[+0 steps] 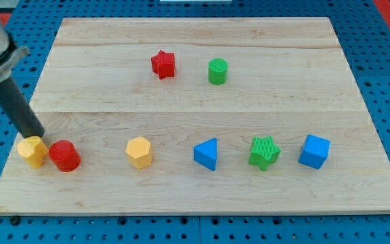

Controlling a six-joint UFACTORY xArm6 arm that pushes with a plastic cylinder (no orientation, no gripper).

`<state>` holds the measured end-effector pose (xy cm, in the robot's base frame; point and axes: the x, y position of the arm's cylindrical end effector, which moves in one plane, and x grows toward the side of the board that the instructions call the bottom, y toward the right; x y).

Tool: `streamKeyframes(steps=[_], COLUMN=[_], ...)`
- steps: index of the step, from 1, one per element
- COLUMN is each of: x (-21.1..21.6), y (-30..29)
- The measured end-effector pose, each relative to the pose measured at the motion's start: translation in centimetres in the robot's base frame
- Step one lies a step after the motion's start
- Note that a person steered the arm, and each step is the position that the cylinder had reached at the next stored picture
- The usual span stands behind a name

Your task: Move the red star towards the yellow hexagon

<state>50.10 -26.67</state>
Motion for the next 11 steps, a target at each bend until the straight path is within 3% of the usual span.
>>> streamKeyframes(steps=[2,3,6,7,9,11], x=[0.1,-4.0,-20.1,-20.9,-14.3,-18.3], y=[-2.3,-2.1,15.0,18.8,19.7,23.5])
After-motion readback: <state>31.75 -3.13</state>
